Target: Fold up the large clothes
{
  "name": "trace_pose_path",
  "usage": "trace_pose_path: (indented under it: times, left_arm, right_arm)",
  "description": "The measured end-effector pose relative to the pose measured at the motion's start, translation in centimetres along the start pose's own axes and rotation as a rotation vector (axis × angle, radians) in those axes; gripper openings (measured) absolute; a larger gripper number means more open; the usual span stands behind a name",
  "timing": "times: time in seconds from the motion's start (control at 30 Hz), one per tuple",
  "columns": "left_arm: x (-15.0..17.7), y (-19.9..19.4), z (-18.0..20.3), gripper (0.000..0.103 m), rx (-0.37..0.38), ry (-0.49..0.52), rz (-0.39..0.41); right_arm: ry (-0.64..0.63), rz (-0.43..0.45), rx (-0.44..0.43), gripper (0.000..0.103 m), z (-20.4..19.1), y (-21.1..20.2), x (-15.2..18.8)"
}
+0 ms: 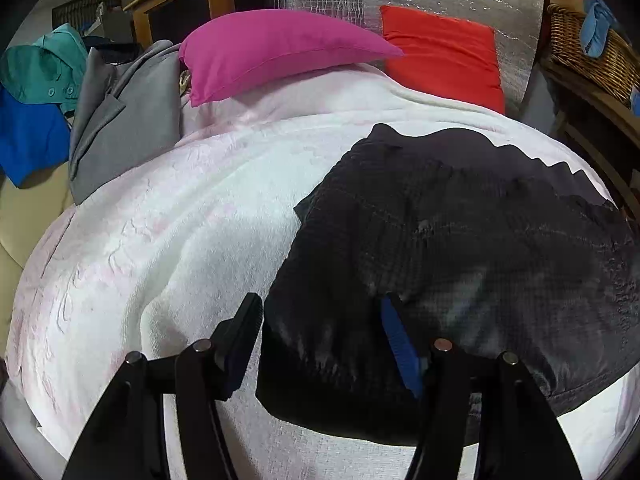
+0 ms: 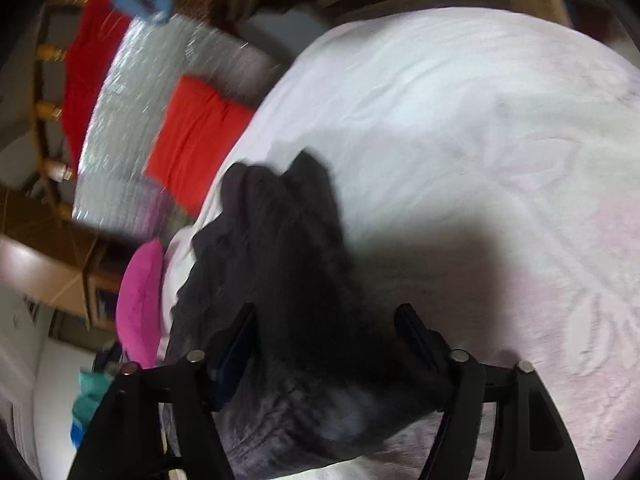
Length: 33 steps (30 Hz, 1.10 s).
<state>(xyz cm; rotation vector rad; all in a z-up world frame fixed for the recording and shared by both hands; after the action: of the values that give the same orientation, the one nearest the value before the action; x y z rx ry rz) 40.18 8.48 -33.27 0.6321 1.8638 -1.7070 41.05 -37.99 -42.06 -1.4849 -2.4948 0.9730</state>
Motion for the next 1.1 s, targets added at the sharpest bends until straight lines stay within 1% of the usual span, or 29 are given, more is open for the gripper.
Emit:
trace_pose_path:
  times: [0.03, 0.07, 0.1, 0.13, 0.27, 0.3, 0.37, 0.4, 0.47, 0.53, 0.6, 0.63, 0.73, 0.83, 0.9, 1.0, 1.1]
  left_arm:
    - [0.0, 0.0, 0.0, 0.063, -0.001, 0.0, 0.0]
    - [0.0, 0.0, 0.0, 0.063, -0.002, 0.0, 0.0]
    - [0.0, 0.0, 0.0, 0.063, -0.003, 0.0, 0.001]
    - [0.0, 0.0, 0.0, 0.063, -0.004, 0.0, 0.001]
    - [0.0, 0.0, -0.1, 0.063, -0.01, 0.002, 0.002]
    - [0.1, 0.0, -0.1, 0.063, -0.011, 0.002, 0.001]
    - [0.1, 0.1, -0.1, 0.065, -0.011, 0.004, 0.001]
    - [0.1, 0.1, -0.1, 0.066, -0.012, 0.003, -0.001]
    - [0.1, 0.3, -0.3, 0.072, -0.014, -0.001, -0.007]
    - [0.1, 0.5, -0.5, 0.075, -0.016, -0.008, -0.015]
    - [0.1, 0.7, -0.8, 0.076, -0.007, -0.019, -0.024]
    - [0.1, 0.6, -0.9, 0.076, -0.004, -0.024, -0.025]
    - [0.0, -0.1, -1.4, 0.076, -0.005, -0.037, -0.017]
    - [-0.4, -1.4, -2.4, 0.076, -0.03, -0.051, 0.03]
    - [-0.6, -2.4, -3.2, 0.076, -0.055, -0.06, 0.062]
    - [-0.9, -4.3, -3.9, 0.076, -0.106, -0.051, 0.112]
    - [-0.5, -6.2, -3.7, 0.076, -0.133, -0.039, 0.143]
  right_arm:
    - [-0.022, -0.005, 0.006, 0.05, -0.3, 0.2, 0.3]
    - [-0.055, 0.011, 0.025, 0.047, -0.7, 0.1, 0.3]
    - [-0.084, 0.027, 0.027, 0.042, -1.2, -0.1, 0.4]
    - [-0.104, 0.04, 0.021, 0.04, -1.7, -0.4, 0.4]
    - [-0.193, 0.132, -0.028, 0.038, -4.3, -2.6, 0.4]
    - [-0.214, 0.146, -0.026, 0.038, -4.7, -2.8, 0.4]
    - [-0.24, 0.152, 0.013, 0.038, -4.7, -2.4, 0.4]
    - [-0.225, 0.13, 0.063, 0.038, -3.8, -1.6, 0.4]
    - [-0.174, 0.066, 0.143, 0.045, -1.6, 0.2, 0.6]
    - [-0.16, 0.058, 0.148, 0.052, -1.2, 0.4, 0.6]
    - [-0.164, 0.072, 0.151, 0.053, -1.5, 0.0, 0.5]
    - [-0.16, 0.076, 0.15, 0.058, -1.6, -0.3, 0.5]
    - [-0.136, 0.101, 0.165, 0.06, -1.5, -1.7, 0.5]
    - [-0.124, 0.157, 0.15, 0.061, -1.8, -3.7, 0.2]
    - [-0.143, 0.242, 0.162, 0.062, -1.7, -6.4, -0.2]
    - [-0.225, 0.377, 0.187, 0.065, -3.0, -9.8, -0.2]
    - [-0.31, 0.44, 0.166, 0.066, -4.6, -12.0, 0.8]
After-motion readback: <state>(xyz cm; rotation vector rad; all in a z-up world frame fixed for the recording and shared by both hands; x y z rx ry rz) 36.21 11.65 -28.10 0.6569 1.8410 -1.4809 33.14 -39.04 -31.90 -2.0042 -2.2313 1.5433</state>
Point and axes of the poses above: each gripper's, at about its wrist camera, not at the fingertips, and y roughly the way its jaws point, z to its right, x to its underside, the point moved 9 cm from there along y, roughly the way its jaws point, and after that the axes turned 4 degrees about y, right-handed, at the moved point
